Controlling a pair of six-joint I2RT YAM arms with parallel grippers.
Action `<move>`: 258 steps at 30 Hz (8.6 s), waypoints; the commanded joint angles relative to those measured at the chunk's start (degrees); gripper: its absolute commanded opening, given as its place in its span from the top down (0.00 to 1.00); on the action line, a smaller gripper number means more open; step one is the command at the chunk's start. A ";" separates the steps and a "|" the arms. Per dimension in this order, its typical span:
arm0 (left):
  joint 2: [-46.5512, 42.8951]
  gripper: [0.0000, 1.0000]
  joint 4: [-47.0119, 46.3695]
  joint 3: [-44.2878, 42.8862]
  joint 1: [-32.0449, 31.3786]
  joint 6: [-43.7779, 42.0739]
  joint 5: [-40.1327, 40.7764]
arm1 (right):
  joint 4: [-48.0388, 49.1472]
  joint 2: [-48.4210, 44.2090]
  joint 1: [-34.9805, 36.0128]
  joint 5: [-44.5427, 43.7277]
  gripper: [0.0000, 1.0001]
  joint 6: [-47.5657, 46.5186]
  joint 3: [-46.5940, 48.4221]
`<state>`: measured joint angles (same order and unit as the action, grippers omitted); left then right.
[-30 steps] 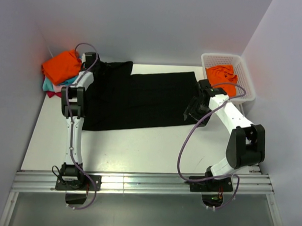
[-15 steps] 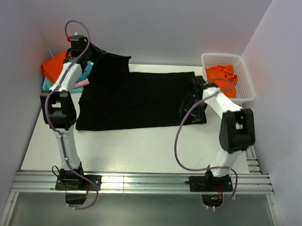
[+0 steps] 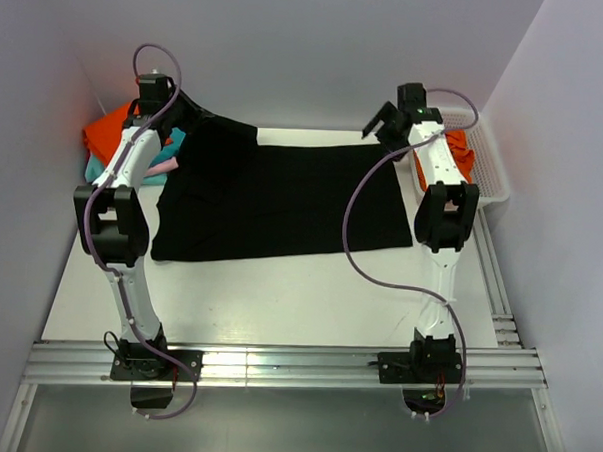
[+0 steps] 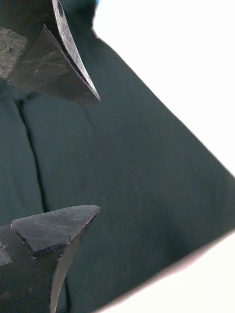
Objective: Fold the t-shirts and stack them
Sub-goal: Grap the side of the flattened tshirt furthest away from the robot with both arms, then fold the other side of the tshirt into a rectangle, then rotate the tshirt 90 degrees
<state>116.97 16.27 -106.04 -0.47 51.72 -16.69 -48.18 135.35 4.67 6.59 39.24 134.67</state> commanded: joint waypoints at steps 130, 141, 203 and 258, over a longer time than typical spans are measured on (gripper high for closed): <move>-43.22 1.00 8.07 35.46 0.29 -7.78 0.78 | 8.81 -17.91 -1.85 -6.15 1.00 4.35 -28.05; -49.73 1.00 6.67 53.46 1.96 -5.42 5.87 | 11.00 -28.47 -1.77 -10.10 1.00 4.70 -52.74; 29.35 1.00 13.09 -24.53 -10.86 -0.13 4.94 | -2.80 -30.94 45.41 1.23 1.00 -1.62 -62.27; 14.15 0.38 18.16 -3.72 -21.24 -9.36 13.25 | -6.65 -75.06 33.31 -19.24 1.00 -3.73 -72.54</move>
<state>127.07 30.11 -104.09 -21.56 45.60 -5.91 -52.53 59.64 39.18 -10.15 36.77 59.00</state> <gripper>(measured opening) 0.622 0.007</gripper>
